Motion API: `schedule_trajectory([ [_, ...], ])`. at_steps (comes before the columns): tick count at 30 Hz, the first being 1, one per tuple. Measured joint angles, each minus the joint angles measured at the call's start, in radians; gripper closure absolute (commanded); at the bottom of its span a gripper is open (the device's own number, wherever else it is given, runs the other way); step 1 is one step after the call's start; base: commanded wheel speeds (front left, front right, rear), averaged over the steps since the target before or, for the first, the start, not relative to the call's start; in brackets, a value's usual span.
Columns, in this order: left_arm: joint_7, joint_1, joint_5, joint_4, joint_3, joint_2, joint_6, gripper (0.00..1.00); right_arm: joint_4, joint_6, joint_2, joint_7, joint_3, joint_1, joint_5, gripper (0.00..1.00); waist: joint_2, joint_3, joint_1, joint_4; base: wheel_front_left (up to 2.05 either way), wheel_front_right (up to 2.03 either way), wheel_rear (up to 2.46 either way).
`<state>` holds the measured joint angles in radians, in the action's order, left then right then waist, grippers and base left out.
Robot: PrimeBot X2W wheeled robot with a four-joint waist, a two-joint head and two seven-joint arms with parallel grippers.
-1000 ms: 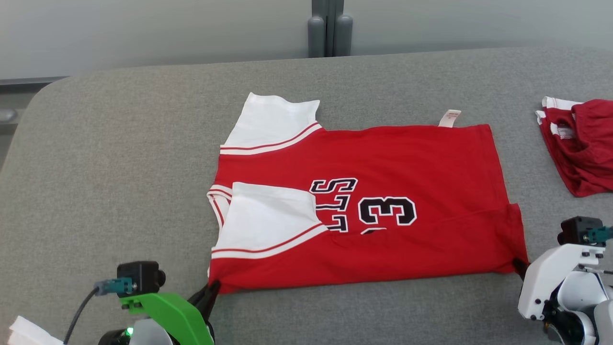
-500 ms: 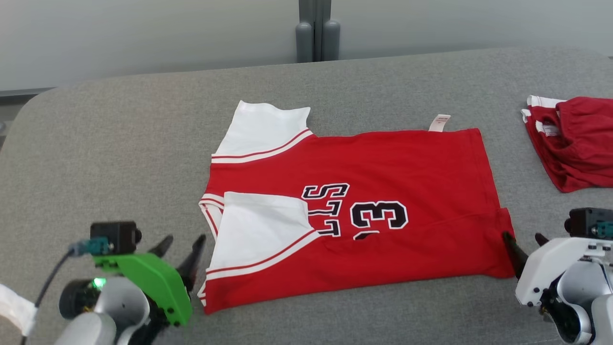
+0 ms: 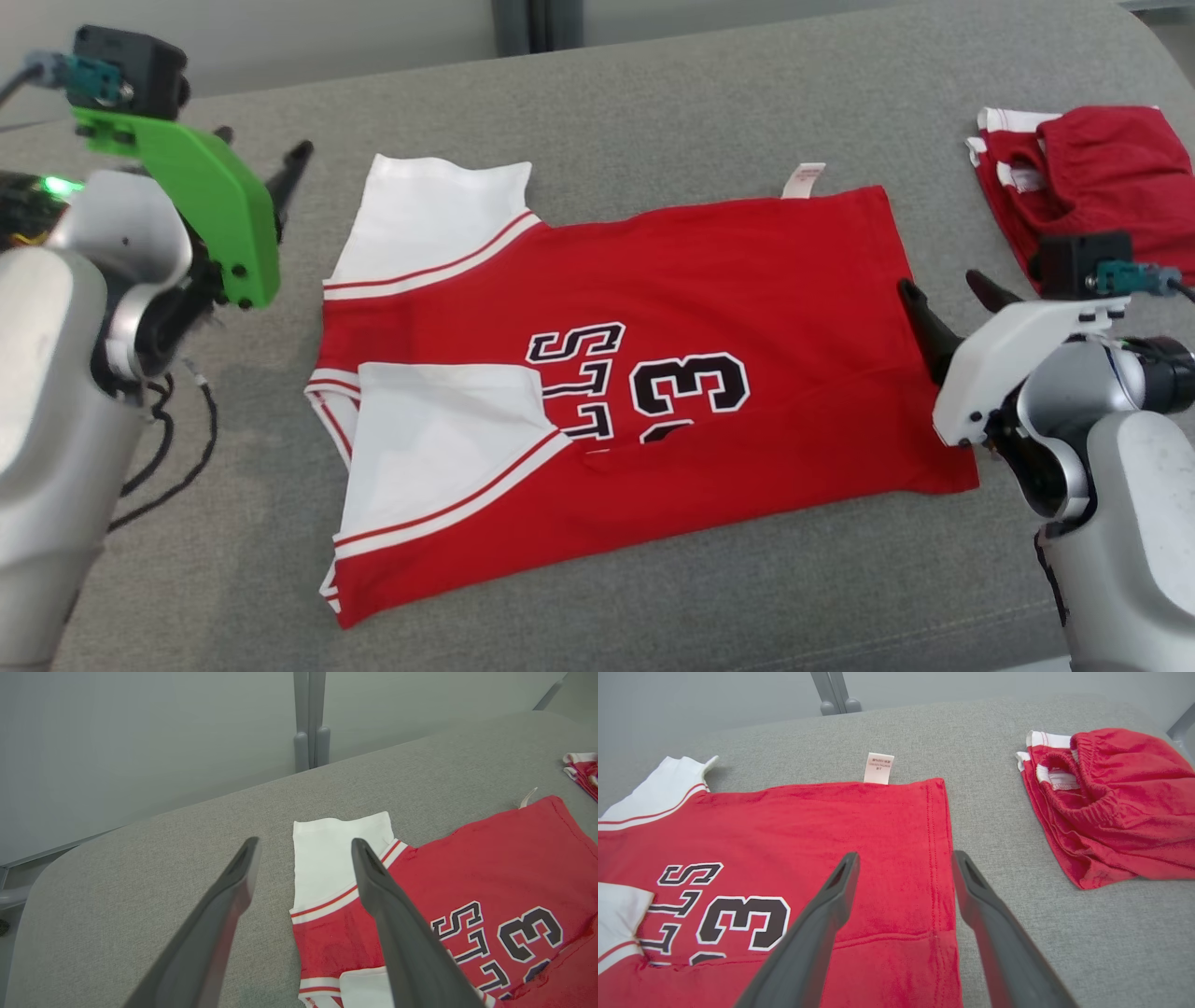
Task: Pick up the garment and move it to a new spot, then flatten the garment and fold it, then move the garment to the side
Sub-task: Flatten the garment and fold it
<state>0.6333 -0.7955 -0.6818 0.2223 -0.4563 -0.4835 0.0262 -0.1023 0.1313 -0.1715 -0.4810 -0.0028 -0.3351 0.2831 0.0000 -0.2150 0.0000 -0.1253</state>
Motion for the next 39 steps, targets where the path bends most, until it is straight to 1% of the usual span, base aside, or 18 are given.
schedule_trajectory([
  [4,0.044,-0.105,0.023,0.109,-0.013,-0.014,-0.016,0.0,-0.05,0.0,0.0,0.026,0.048,-0.089,0.003,0.0,0.0,-0.055,0.0,-0.042,0.0,0.0,0.0],
  [9,0.061,-0.154,0.024,0.2,-0.013,-0.016,-0.023,0.0,-0.114,0.0,0.005,0.065,0.112,-0.177,0.01,0.0,0.0,-0.122,0.0,-0.097,0.0,0.0,0.0],
  [12,0.062,-0.172,0.03,0.238,-0.01,-0.037,-0.027,0.0,-0.151,0.0,0.014,0.09,0.151,-0.224,0.023,0.0,0.0,-0.16,0.0,-0.133,0.0,0.0,0.0],
  [19,0.061,-0.186,0.014,0.291,0.011,-0.051,-0.025,0.0,-0.219,0.0,0.021,0.14,0.216,-0.289,0.042,0.0,0.0,-0.238,0.0001,-0.206,0.0,0.0,0.0],
  [25,0.067,-0.188,0.014,0.32,0.025,-0.072,0.015,0.0,-0.26,0.0,0.026,0.168,0.25,-0.328,0.059,0.0,0.0,-0.282,0.0001,-0.25,0.0,0.0,0.0],
  [30,0.074,-0.188,0.011,0.323,0.033,-0.082,0.027,0.0,-0.283,0.0,0.025,0.187,0.275,-0.352,0.072,0.0,0.0,-0.302,0.0001,-0.268,0.0,0.0,0.0],
  [31,0.074,-0.188,0.01,0.323,0.033,-0.083,0.029,0.04,-0.287,0.0,0.024,0.192,0.278,-0.357,0.074,0.0,0.0,-0.304,0.0001,-0.268,0.0,0.0,0.0],
  [32,0.073,-0.188,0.01,0.322,0.033,-0.084,0.03,0.5,-0.29,0.0,0.022,0.193,0.28,-0.363,0.075,0.0,0.0,-0.304,0.0001,-0.267,0.0,0.0,0.0],
  [34,0.072,-0.188,0.01,0.319,0.031,-0.085,0.032,0.77,-0.293,0.0,0.015,0.2,0.287,-0.379,0.076,0.0,0.0,-0.305,0.0001,-0.263,0.0,0.0,0.0],
  [35,0.067,-0.188,0.01,0.317,0.031,-0.084,0.032,0.93,-0.295,0.0,0.012,0.201,0.292,-0.387,0.076,0.0,0.0,-0.306,0.0,-0.26,0.0,0.0,0.0],
  [36,0.06,-0.188,0.01,0.314,0.031,-0.082,0.035,1.0,-0.298,0.0,0.007,0.201,0.299,-0.397,0.076,0.0,0.0,-0.306,0.0001,-0.256,0.0,0.0,0.0],
  [39,0.054,-0.189,0.005,0.309,0.032,-0.069,0.036,1.0,-0.315,0.0,-0.003,0.199,0.319,-0.435,0.076,0.0,0.0,-0.306,0.0001,-0.243,0.0,0.0,0.0],
])
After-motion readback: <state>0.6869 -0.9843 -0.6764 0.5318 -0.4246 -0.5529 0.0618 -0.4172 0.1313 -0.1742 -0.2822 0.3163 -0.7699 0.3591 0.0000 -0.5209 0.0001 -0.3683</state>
